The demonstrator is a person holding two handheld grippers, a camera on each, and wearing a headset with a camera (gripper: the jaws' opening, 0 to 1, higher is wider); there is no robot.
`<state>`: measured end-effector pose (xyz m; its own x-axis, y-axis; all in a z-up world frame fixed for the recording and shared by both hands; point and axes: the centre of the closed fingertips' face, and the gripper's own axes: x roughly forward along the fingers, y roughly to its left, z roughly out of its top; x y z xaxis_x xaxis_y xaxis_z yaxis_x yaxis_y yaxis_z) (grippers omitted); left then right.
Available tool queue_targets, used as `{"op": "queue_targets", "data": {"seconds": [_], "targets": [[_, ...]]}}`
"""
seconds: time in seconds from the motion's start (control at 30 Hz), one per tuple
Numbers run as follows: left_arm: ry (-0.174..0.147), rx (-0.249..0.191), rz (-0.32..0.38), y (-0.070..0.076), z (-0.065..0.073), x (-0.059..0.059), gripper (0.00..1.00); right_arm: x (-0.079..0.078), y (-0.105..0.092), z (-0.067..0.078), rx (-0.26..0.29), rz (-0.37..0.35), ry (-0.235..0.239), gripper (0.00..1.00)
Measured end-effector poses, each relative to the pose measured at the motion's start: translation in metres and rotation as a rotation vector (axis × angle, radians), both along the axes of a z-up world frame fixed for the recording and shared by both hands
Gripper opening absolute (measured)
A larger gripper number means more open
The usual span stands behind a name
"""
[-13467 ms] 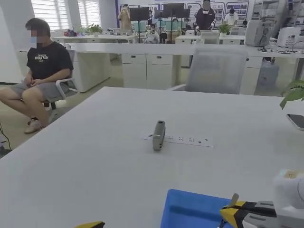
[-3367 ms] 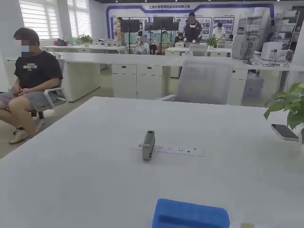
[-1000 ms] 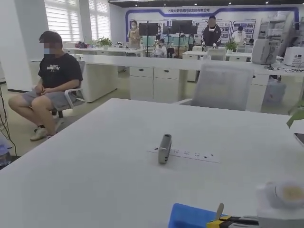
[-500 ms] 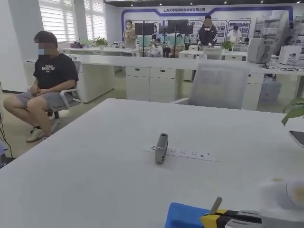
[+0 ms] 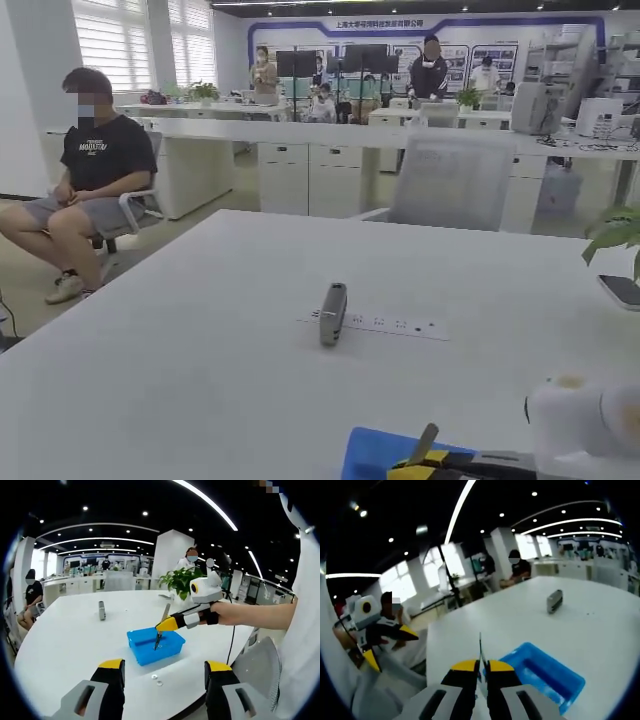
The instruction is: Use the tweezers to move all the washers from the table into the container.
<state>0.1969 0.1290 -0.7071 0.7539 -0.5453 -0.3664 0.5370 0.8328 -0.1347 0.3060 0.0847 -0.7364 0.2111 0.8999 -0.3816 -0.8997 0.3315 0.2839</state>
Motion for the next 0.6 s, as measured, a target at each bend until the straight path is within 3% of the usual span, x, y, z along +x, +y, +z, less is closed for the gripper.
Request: {"op": "queue_targets", "data": {"seconds": [0.27,0.6], "targets": [[0.003,-0.003,-0.004,-0.001,-0.001,-0.001,0.64,-0.023,0.012,-0.019,-0.033,0.069,0.054,0.03],[0.011,0.001,-0.007,-0.001,-0.003,-0.002,0.64,-0.046,0.020,-0.055,-0.106,0.121,0.122,0.03]]}}
